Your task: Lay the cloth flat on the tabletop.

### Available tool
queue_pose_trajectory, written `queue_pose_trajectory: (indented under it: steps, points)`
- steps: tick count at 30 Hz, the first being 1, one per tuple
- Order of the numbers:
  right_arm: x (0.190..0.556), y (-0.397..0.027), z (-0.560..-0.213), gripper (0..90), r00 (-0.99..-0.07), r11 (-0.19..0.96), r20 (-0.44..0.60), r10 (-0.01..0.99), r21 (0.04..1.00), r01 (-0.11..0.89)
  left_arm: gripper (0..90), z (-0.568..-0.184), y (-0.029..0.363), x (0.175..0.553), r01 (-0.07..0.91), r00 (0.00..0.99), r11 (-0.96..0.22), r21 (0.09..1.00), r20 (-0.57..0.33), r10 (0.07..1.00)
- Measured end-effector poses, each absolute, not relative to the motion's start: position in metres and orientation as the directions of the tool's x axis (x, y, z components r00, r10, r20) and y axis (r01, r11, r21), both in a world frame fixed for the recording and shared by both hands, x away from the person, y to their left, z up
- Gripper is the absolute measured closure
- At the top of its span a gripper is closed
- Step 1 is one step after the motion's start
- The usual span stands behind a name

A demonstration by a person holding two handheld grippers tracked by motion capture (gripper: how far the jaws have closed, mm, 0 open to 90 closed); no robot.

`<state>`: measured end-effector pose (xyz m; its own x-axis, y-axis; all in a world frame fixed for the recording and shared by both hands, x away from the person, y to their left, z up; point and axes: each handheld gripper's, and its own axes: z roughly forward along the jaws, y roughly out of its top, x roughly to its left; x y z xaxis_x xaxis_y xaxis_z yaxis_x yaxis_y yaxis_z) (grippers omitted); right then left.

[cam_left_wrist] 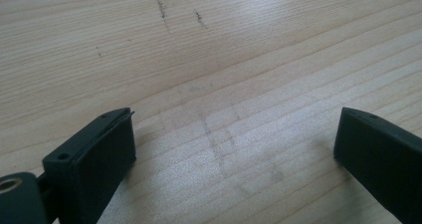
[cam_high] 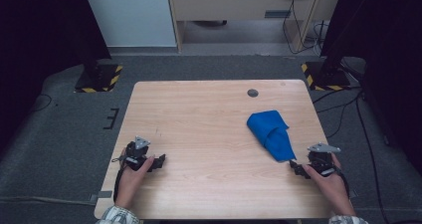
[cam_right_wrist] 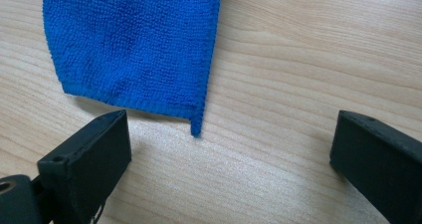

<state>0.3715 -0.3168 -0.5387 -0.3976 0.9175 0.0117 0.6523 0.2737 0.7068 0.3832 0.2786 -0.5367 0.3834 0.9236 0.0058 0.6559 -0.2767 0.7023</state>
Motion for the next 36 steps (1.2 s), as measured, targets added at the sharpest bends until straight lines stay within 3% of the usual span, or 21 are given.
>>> queue_pose_trajectory:
  steps: [9,36]
  points:
    - [0.374,-0.315,-0.539,2.0,-0.385,0.264,0.013,0.923,0.707,0.656,1.5,-0.537,0.278,0.383,0.656,0.385,-0.278,0.702,0.006,0.923]
    - [0.382,-0.297,-0.51,17.6,-0.409,0.255,0.023,0.912,0.75,0.61,0.5,-0.537,0.277,0.382,0.657,0.389,-0.283,0.699,0.008,0.921]
